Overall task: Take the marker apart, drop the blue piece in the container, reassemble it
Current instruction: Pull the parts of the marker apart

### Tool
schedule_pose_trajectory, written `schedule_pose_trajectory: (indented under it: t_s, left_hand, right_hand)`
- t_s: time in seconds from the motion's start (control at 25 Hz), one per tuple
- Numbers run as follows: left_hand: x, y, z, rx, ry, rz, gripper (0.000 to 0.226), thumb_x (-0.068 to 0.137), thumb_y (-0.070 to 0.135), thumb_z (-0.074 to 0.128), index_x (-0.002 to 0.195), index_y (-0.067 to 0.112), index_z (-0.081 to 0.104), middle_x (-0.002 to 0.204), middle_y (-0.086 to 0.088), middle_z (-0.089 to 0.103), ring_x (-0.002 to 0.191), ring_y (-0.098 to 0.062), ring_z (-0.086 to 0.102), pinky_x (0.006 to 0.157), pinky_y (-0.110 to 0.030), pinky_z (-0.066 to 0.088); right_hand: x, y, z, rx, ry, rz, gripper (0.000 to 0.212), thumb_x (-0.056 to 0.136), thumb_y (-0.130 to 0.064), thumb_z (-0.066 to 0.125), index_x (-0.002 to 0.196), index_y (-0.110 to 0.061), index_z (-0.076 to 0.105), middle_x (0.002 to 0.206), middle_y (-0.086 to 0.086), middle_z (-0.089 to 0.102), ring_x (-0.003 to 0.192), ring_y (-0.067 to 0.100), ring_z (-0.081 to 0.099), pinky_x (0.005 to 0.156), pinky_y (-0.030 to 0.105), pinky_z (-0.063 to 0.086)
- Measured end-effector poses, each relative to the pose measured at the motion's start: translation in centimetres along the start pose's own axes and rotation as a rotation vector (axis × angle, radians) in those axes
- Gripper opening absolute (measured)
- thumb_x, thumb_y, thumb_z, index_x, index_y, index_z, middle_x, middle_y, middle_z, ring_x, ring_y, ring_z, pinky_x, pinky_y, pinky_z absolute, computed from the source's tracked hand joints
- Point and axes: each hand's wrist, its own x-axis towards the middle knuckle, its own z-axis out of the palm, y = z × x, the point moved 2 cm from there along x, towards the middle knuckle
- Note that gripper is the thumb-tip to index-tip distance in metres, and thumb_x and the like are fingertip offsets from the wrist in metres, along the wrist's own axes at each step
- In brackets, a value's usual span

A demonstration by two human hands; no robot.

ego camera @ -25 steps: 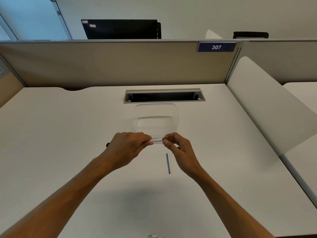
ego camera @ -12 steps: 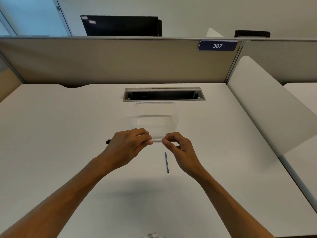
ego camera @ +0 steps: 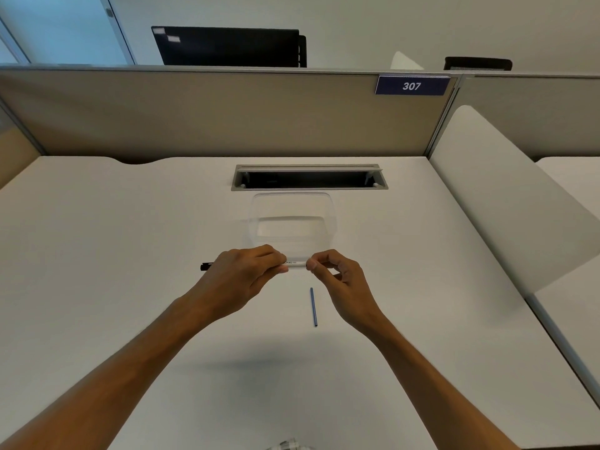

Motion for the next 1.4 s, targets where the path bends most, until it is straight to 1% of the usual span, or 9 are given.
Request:
schedule_pose_trajectory:
  t_s: [0.28, 0.48, 0.6, 0.72, 0.88, 1.0, 1.08, 1.2, 1.4]
  left_hand:
    - [0.1, 0.1, -0.2, 0.017, -0.01, -0.021, 0.025, 0.093, 0.026, 0.053, 0.106, 0.01, 0.068, 0.084, -0.004, 0.069, 0.06, -0.02, 0.06, 0.054, -0.024, 0.04]
    - [0.2, 0.2, -0.3, 0.033, -0.014, -0.015, 0.027, 0.093, 0.028, 0.051, 0.106, 0.011, 0.068, 0.082, -0.003, 0.068, 0.058, -0.02, 0.058, 0.053, -0.023, 0.039]
    - [0.2, 0.1, -0.3, 0.043, -0.01, -0.022, 0.027, 0.093, 0.027, 0.053, 0.107, 0.01, 0.068, 0.084, -0.004, 0.069, 0.061, -0.021, 0.06, 0.053, -0.023, 0.041]
    - [0.3, 0.0, -0.5, 0.068, 0.007, -0.021, 0.024, 0.091, 0.024, 0.057, 0.105, 0.01, 0.07, 0.083, -0.003, 0.071, 0.059, -0.02, 0.061, 0.053, -0.017, 0.032]
    - [0.4, 0.1, -0.5, 0.091, 0.018, -0.008, 0.023, 0.09, 0.025, 0.058, 0.103, 0.01, 0.07, 0.082, -0.003, 0.071, 0.058, -0.02, 0.062, 0.053, -0.014, 0.028]
    - [0.2, 0.3, -0.5, 0.106, 0.017, 0.01, 0.027, 0.091, 0.03, 0.052, 0.103, 0.013, 0.069, 0.08, -0.001, 0.07, 0.056, -0.019, 0.059, 0.051, -0.014, 0.024]
    - [0.1, 0.4, -0.7, 0.105, 0.027, 0.019, 0.028, 0.091, 0.03, 0.05, 0.102, 0.013, 0.07, 0.078, -0.001, 0.069, 0.054, -0.019, 0.059, 0.049, -0.013, 0.022]
    - [0.0, 0.5, -1.1, 0.113, 0.043, 0.021, 0.027, 0.09, 0.029, 0.051, 0.101, 0.012, 0.07, 0.076, 0.0, 0.069, 0.052, -0.018, 0.057, 0.049, -0.009, 0.018]
    - [0.0, 0.2, -1.2, 0.118, 0.069, 0.027, 0.025, 0.091, 0.029, 0.052, 0.101, 0.014, 0.07, 0.079, 0.002, 0.07, 0.054, -0.019, 0.059, 0.047, -0.014, 0.023]
  right_hand:
    - [-0.1, -0.1, -0.1, 0.024, -0.04, 0.01, 0.007, 0.093, -0.032, 0.065, 0.097, -0.027, 0.065, 0.095, -0.017, 0.07, 0.096, 0.006, 0.065, 0.07, 0.018, 0.048]
    - [-0.1, -0.5, 0.0, -0.031, 0.022, 0.009, 0.027, 0.09, -0.05, 0.059, 0.089, -0.024, 0.068, 0.083, -0.017, 0.068, 0.087, -0.001, 0.062, 0.063, 0.015, 0.043]
    - [0.1, -0.4, 0.0, -0.044, 0.009, 0.007, 0.022, 0.092, -0.042, 0.061, 0.089, -0.022, 0.069, 0.082, -0.015, 0.067, 0.085, -0.003, 0.06, 0.061, 0.014, 0.041]
    - [0.1, -0.3, -0.1, -0.017, -0.024, 0.013, 0.012, 0.094, -0.033, 0.062, 0.093, -0.022, 0.067, 0.088, -0.013, 0.068, 0.088, -0.001, 0.061, 0.065, 0.015, 0.044]
    - [0.0, -0.6, -0.1, 0.002, -0.055, 0.01, 0.004, 0.092, -0.027, 0.066, 0.095, -0.025, 0.065, 0.093, -0.012, 0.07, 0.093, 0.004, 0.064, 0.069, 0.017, 0.048]
    - [0.0, -0.8, -0.1, -0.005, -0.047, 0.025, 0.008, 0.091, -0.033, 0.067, 0.092, -0.025, 0.066, 0.089, -0.012, 0.07, 0.089, 0.003, 0.065, 0.067, 0.016, 0.047]
    - [0.1, -1.1, -0.1, -0.047, -0.039, 0.025, 0.019, 0.093, -0.04, 0.061, 0.084, -0.025, 0.068, 0.079, -0.014, 0.07, 0.081, 0.002, 0.064, 0.068, 0.015, 0.045]
    - [0.2, -1.4, -0.2, -0.069, -0.05, 0.013, 0.028, 0.096, -0.039, 0.057, 0.073, -0.028, 0.069, 0.069, -0.018, 0.069, 0.072, -0.002, 0.063, 0.07, 0.015, 0.045]
    - [0.5, -1.3, -0.1, -0.05, -0.072, 0.012, 0.015, 0.095, -0.032, 0.061, 0.085, -0.026, 0.07, 0.076, -0.016, 0.068, 0.079, 0.0, 0.061, 0.075, 0.023, 0.047]
